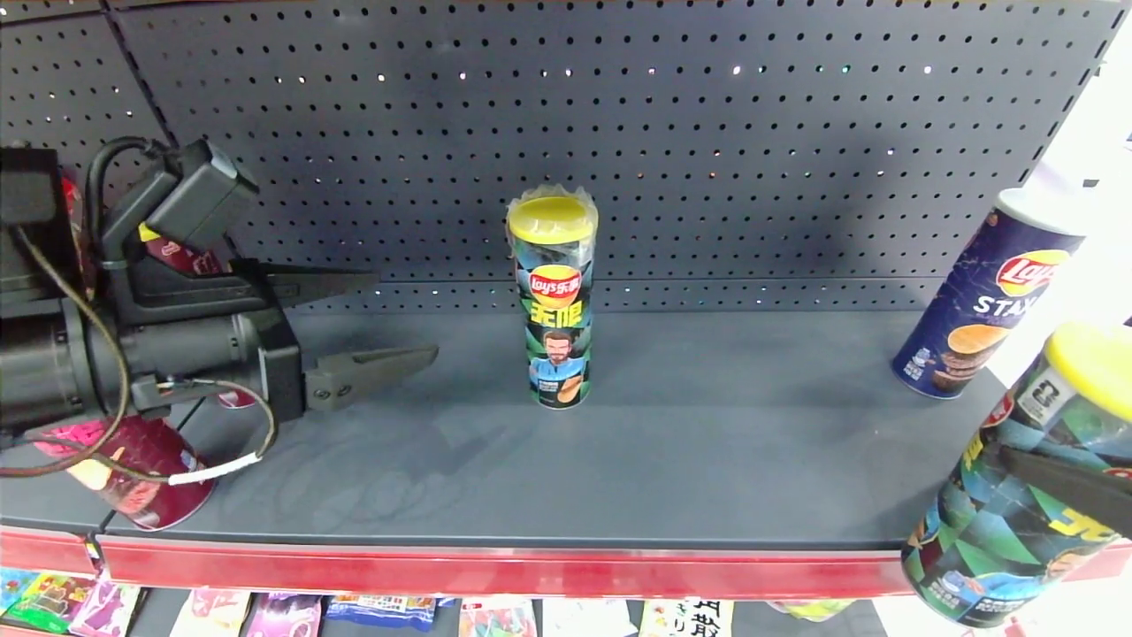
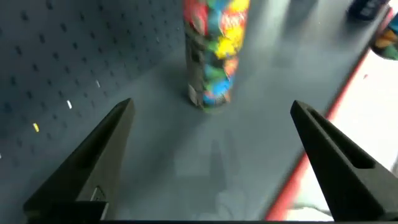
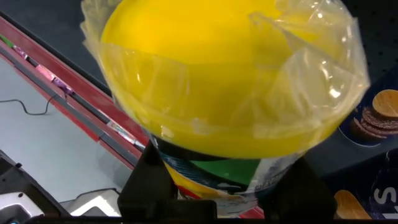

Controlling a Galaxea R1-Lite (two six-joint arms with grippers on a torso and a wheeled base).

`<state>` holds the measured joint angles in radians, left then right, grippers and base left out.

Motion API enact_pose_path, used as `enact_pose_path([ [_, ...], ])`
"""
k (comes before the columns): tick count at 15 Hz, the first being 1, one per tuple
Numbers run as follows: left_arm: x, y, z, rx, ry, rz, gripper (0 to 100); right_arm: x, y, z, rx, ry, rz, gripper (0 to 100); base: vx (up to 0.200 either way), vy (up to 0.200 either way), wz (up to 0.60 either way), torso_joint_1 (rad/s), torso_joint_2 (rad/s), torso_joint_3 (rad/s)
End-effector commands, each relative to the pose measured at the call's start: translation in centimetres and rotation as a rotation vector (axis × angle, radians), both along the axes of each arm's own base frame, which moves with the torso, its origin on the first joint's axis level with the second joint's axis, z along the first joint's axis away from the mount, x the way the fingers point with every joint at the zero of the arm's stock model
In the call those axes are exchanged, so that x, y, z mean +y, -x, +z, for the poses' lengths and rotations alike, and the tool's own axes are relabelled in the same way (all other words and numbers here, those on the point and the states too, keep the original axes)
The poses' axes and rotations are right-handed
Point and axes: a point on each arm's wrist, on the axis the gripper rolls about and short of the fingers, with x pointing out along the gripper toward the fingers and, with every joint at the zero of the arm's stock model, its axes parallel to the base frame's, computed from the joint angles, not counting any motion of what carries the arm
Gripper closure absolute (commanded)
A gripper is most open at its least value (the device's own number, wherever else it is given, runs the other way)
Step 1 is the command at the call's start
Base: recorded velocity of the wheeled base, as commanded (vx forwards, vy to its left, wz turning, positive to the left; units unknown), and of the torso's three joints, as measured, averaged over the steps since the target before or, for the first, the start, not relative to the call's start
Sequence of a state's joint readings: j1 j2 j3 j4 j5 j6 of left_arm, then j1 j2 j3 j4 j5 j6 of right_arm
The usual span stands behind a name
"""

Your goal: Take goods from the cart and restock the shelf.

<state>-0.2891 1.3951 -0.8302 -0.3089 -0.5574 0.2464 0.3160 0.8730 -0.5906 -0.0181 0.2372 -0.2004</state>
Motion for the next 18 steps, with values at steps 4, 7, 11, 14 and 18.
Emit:
enact_pose_path([
  [4, -1.9, -3.0, -0.4, 0.017, 0.006, -0.071, 0, 0.0, 0.0, 0.0, 0.001, 0.001, -0.001, 100, 0.000, 0.000, 0.00, 0.000, 0.00, 0.000],
  [7, -2.3, -3.8, -0.2, 0.013, 0.014, -0.098, 0, 0.0, 0.0, -0.1, 0.005, 0.002, -0.001, 100, 0.000, 0.000, 0.00, 0.000, 0.00, 0.000],
  [11, -2.9, -5.8, 0.1, 0.001, 0.015, -0.093, 0, 0.0, -0.1, -0.2, 0.009, 0.004, -0.002, 100, 0.000, 0.000, 0.00, 0.000, 0.00, 0.000],
  [14, -3.3, -6.7, -0.1, 0.004, 0.014, -0.100, 0, 0.0, -0.1, -0.2, 0.010, 0.003, -0.004, 100, 0.000, 0.000, 0.00, 0.000, 0.00, 0.000],
  [18, -3.9, -8.3, 0.1, -0.005, 0.027, -0.138, 0, 0.1, -0.2, -0.2, 0.012, 0.006, -0.005, 100, 0.000, 0.000, 0.00, 0.000, 0.00, 0.000],
])
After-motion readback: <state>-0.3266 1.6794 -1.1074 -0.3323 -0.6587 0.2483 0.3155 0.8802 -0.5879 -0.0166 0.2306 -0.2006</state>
